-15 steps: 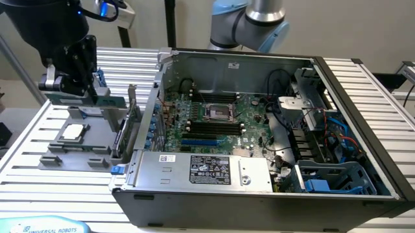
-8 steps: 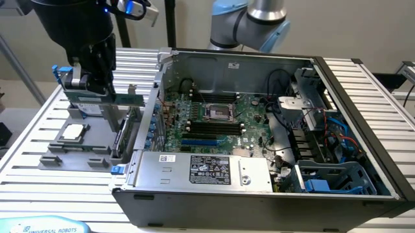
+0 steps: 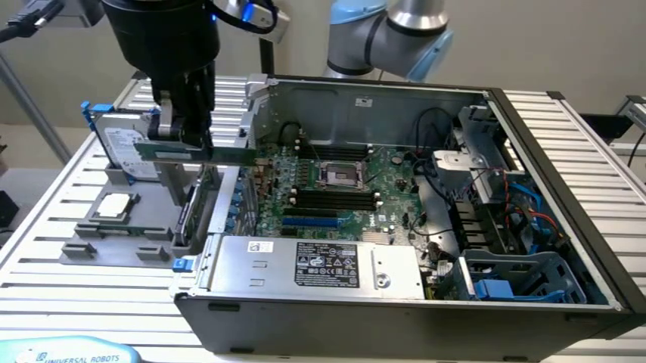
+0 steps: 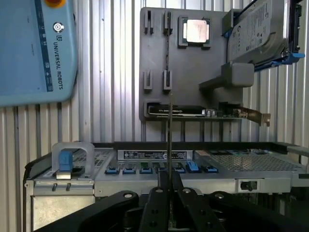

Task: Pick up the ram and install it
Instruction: 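Pick up the ram and move it above insertion slot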

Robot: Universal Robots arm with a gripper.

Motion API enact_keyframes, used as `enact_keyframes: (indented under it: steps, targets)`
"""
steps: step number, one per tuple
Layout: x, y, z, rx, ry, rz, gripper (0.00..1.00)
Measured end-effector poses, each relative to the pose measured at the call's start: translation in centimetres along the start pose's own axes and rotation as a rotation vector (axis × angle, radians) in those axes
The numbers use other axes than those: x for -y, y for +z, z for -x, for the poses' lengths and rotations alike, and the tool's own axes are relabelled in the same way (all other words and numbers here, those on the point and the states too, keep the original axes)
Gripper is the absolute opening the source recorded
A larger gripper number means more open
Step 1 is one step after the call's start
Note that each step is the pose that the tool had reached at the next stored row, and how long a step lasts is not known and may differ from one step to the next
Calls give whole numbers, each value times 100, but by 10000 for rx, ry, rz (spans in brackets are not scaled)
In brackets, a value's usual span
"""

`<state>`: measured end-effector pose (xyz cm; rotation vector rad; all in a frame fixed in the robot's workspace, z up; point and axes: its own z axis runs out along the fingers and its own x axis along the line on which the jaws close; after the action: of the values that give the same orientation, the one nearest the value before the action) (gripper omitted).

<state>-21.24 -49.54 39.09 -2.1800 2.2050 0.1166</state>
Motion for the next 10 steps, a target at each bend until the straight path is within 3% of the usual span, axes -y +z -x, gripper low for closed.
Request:
enact_keyframes:
  steps: [10]
  targets:
    - [452,-8,8,-2,2,5,13]
